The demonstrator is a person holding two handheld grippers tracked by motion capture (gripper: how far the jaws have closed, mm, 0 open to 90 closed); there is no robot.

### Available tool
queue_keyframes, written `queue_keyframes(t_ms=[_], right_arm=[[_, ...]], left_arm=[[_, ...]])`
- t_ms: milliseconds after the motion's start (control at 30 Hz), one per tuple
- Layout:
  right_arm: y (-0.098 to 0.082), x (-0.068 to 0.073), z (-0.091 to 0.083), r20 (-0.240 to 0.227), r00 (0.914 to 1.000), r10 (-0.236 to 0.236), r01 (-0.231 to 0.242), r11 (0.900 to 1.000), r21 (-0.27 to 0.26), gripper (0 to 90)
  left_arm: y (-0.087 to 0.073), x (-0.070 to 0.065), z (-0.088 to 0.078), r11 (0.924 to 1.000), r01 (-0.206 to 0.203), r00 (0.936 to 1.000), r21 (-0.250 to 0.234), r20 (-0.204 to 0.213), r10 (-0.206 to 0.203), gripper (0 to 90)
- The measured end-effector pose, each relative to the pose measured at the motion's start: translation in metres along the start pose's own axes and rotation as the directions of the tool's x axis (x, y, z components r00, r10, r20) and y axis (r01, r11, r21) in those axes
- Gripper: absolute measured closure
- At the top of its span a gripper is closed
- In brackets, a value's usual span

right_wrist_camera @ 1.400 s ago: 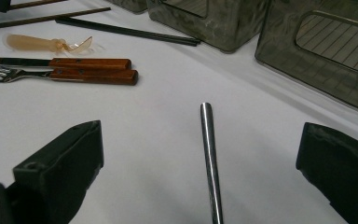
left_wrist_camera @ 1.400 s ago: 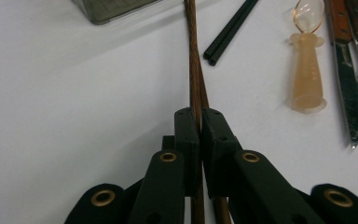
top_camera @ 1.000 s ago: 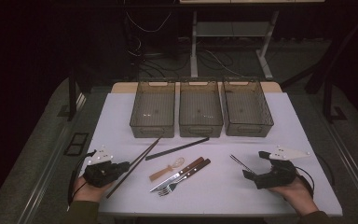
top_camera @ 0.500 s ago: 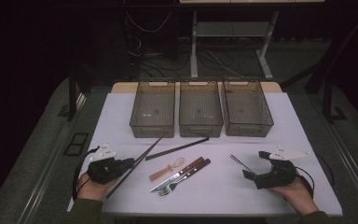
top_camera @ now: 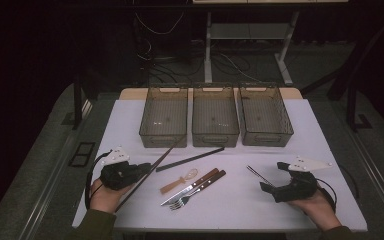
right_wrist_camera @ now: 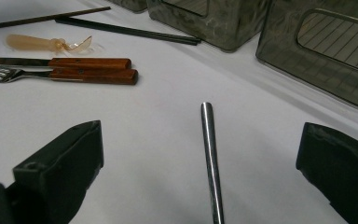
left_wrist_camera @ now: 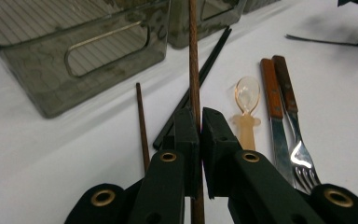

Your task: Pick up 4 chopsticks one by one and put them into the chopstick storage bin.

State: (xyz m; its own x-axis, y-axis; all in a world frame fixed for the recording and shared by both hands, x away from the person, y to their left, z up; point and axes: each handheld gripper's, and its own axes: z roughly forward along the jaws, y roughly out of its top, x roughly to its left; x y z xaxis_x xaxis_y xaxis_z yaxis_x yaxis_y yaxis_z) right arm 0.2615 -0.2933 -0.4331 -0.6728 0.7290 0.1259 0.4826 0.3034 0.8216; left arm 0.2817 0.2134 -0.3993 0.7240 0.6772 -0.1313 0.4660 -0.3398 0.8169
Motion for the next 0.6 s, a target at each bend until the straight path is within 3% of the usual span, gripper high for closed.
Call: queue_keyframes(t_ms=[333, 600], right_arm=[[0.000, 0.000, 0.000, -0.004, 1.0000, 0.004, -0.004, 1.000, -0.003, 0.9], [0.000, -0.001, 0.000, -0.009, 0.9999, 0.013, -0.013, 1.000, -0.010, 0.9]], left_arm=[[0.022, 0.004, 0.014, 0.9997, -0.015, 0.9999, -0.020, 0.001, 0.015, 84.8], [0.040, 0.014, 0.022, 0.9981, 0.003, 1.0000, -0.062, -0.001, -0.003, 84.8]])
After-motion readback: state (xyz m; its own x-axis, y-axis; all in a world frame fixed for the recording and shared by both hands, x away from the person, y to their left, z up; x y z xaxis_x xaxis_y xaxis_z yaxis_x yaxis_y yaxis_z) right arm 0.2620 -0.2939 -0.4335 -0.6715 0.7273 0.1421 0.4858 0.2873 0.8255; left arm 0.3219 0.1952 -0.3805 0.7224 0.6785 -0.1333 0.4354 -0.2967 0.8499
